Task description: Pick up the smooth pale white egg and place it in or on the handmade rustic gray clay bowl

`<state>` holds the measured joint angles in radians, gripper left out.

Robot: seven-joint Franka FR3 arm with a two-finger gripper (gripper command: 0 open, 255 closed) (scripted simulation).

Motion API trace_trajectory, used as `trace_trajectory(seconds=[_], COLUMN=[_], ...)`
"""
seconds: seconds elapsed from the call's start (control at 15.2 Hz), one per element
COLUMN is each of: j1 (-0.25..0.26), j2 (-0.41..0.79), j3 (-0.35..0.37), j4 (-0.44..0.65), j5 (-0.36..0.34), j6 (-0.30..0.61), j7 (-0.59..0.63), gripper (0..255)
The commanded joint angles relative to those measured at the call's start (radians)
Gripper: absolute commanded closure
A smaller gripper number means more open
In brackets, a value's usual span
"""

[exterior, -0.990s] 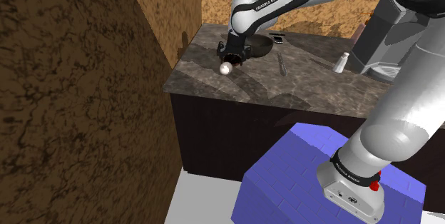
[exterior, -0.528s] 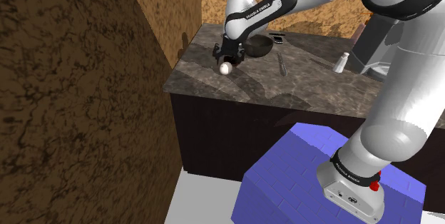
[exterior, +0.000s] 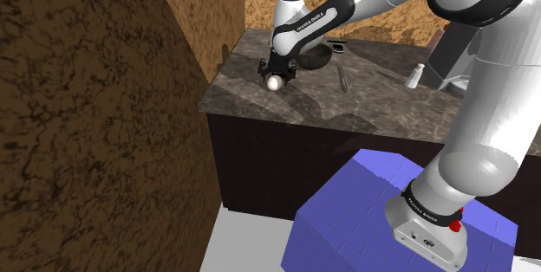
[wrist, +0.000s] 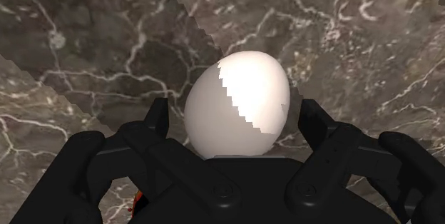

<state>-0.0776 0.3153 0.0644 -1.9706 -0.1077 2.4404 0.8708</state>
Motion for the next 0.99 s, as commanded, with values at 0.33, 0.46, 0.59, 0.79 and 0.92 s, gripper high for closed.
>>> trace_trajectory(seconds=[0.33,0.46,0.59,0.79,0.92], j1=[0.0,0.0,0.0,0.0,-0.001], j2=[0.0,0.0,0.0,0.0,-0.015], j3=[0.0,0.0,0.0,0.0,0.001], j4=[0.0,-0.001,0.0,0.0,0.007], j5=[0.0,0.0,0.0,0.0,0.003], j6=[0.0,0.001,0.001,0.001,-0.022], j7=[0.0,0.0,0.0,0.0,-0.003], gripper=[255,255,255,255,255])
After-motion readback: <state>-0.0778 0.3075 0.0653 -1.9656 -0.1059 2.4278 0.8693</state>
